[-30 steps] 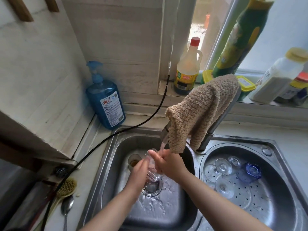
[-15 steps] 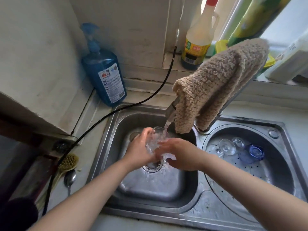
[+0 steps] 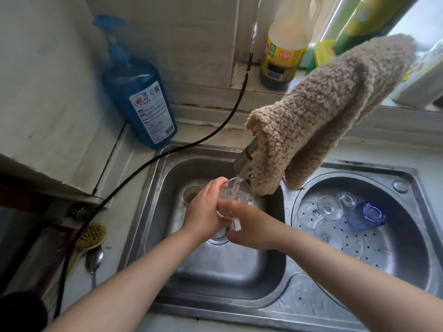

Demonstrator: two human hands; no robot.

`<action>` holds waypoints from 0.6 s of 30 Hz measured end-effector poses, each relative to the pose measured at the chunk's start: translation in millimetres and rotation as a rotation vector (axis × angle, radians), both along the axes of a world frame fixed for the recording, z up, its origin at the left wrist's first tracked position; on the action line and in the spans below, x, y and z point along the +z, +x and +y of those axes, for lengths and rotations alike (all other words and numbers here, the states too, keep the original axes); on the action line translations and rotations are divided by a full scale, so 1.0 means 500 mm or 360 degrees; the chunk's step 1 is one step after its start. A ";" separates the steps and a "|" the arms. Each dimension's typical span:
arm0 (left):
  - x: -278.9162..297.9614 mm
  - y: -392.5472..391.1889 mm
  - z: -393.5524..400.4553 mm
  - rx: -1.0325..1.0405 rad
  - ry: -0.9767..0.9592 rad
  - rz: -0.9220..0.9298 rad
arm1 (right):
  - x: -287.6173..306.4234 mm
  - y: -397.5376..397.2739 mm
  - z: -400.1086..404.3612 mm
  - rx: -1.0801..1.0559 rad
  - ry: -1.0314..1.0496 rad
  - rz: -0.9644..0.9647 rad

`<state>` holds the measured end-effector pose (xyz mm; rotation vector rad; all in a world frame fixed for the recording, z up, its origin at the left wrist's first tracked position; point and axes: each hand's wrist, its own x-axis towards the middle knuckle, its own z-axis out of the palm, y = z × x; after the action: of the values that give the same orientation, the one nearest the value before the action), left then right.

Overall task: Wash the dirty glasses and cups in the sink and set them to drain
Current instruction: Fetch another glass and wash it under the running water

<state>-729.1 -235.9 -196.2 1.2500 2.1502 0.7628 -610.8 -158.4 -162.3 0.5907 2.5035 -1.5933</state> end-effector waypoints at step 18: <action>0.034 -0.001 -0.033 0.0430 0.0072 -0.1393 | -0.006 0.039 0.053 -0.0655 -0.0943 0.0272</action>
<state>-729.4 -252.3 -179.1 0.4724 1.5668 1.1972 -591.5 -132.1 -165.5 0.9403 1.9120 -2.4810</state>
